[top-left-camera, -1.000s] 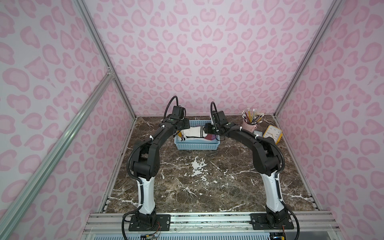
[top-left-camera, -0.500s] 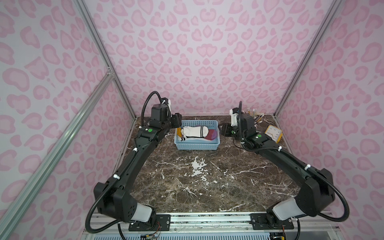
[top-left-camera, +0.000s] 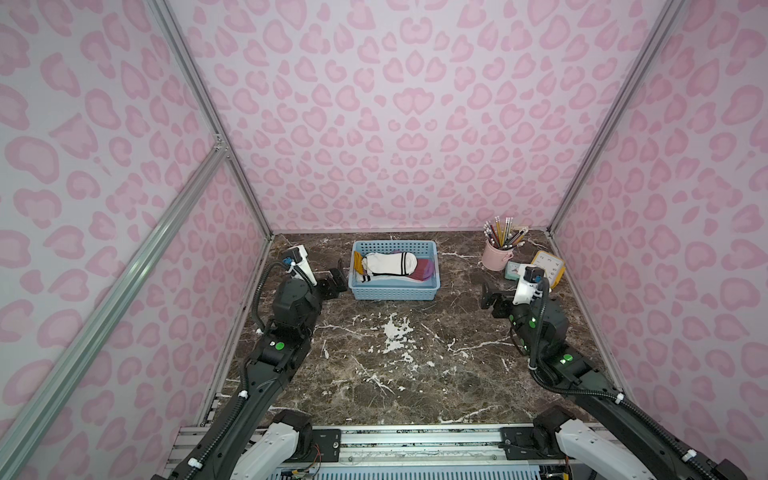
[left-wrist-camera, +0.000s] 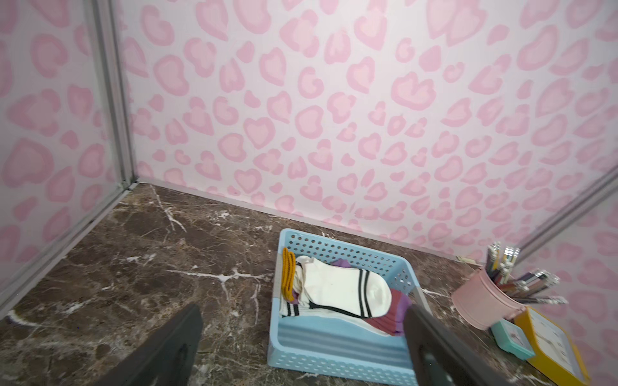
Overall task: Place the socks together as a pair
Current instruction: Reset both arms
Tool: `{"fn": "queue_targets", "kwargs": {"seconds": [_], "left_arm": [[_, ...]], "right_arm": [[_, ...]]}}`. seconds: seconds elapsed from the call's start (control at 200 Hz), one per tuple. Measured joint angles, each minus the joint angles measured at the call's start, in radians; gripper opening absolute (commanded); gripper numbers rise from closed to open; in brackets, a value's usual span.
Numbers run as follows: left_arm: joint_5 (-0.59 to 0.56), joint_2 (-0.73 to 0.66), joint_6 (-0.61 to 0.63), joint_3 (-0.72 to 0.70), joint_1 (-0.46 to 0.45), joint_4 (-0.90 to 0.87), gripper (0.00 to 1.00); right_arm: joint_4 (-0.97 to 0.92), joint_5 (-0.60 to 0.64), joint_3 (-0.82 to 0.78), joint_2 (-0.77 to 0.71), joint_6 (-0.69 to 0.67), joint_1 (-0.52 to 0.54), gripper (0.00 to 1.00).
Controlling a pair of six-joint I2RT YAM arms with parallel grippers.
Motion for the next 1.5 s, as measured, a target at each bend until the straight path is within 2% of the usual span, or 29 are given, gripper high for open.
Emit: {"fn": "queue_targets", "kwargs": {"seconds": [0.085,0.17,0.345,0.43,0.695,0.995,1.14,1.335,1.5], "left_arm": [[-0.033,0.028,0.013,-0.021,0.005,0.021,0.97],[-0.075,0.032,0.017,-0.074,0.013,0.077,0.98],[-0.153,0.032,0.079,-0.2,0.047,0.239,0.98],[-0.184,0.066,0.134,-0.224,0.059,0.307,0.98],[-0.267,0.171,0.195,-0.296,0.134,0.506,0.97],[-0.257,0.349,0.188,-0.383,0.199,0.756,0.98],[-0.245,0.44,0.189,-0.382,0.199,0.829,0.98],[-0.215,0.502,0.244,-0.38,0.203,0.955,0.98],[-0.125,0.559,0.294,-0.415,0.209,1.065,0.97]], "right_arm": [[0.123,0.065,-0.109,-0.029,-0.048,-0.016,0.96],[0.204,0.103,-0.163,-0.019,-0.056,-0.078,0.96],[0.32,0.074,-0.196,0.088,0.019,-0.284,0.96],[0.36,0.048,-0.214,0.168,0.025,-0.337,0.96],[0.503,0.025,-0.213,0.402,-0.048,-0.373,0.97],[0.668,-0.028,-0.2,0.632,-0.06,-0.412,0.97],[0.708,-0.056,-0.159,0.679,-0.068,-0.413,0.97],[0.817,-0.079,-0.203,0.74,-0.09,-0.423,0.97],[0.88,-0.103,-0.207,0.749,-0.103,-0.423,0.97]]}}
